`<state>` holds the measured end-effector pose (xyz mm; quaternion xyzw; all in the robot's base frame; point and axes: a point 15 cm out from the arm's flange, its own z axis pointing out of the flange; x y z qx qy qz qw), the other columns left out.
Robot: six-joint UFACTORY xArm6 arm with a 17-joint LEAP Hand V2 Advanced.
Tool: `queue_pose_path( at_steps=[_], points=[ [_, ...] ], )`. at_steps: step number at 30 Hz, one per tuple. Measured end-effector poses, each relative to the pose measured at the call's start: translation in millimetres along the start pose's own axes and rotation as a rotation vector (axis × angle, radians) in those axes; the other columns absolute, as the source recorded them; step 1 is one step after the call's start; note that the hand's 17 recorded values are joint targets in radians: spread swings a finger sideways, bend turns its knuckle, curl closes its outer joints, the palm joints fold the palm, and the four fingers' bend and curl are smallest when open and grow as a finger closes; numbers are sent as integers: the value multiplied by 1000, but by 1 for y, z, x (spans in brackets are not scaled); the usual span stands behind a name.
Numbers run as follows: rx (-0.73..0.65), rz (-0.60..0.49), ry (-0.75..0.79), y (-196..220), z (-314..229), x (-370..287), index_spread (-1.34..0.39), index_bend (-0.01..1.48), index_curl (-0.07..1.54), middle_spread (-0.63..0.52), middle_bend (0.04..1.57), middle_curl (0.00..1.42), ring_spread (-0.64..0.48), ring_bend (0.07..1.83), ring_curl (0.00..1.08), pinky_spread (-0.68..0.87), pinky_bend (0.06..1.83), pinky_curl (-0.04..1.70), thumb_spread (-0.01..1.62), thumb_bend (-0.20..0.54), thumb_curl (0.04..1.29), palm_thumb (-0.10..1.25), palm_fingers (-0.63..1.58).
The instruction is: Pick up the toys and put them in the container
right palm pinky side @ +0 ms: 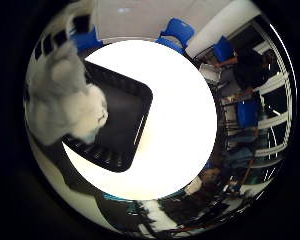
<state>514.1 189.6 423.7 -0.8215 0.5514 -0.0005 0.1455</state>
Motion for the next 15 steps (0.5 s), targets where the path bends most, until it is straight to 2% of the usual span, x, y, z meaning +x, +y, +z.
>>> queue_pose_path(
  at_steps=[3, 5, 8, 9, 15],
  points=[
    [-45, -23, -32, 14, 0, 5, -505, 337, 460, -68, 508, 431, 198, 474, 313, 495, 495, 548, 1159, -19, 475, 729, 54],
    [-40, -25, -34, 19, -11, 15, -501, 302, 431, -61, 483, 412, 218, 420, 289, 522, 441, 503, 1164, -19, 463, 727, 83],
    [-18, -17, -34, 32, -38, 21, -496, 256, 400, -58, 440, 386, 227, 355, 262, 529, 371, 447, 1174, -19, 447, 716, 130],
    [-27, -8, -35, 41, -41, 26, -494, 263, 399, -41, 347, 359, 228, 359, 263, 526, 363, 436, 1180, -20, 441, 706, 118],
    [-82, 40, -37, 118, -61, 47, -477, 207, 374, -26, 250, 328, 225, 256, 231, 502, 263, 363, 1198, -19, 417, 675, 215]
  ],
)
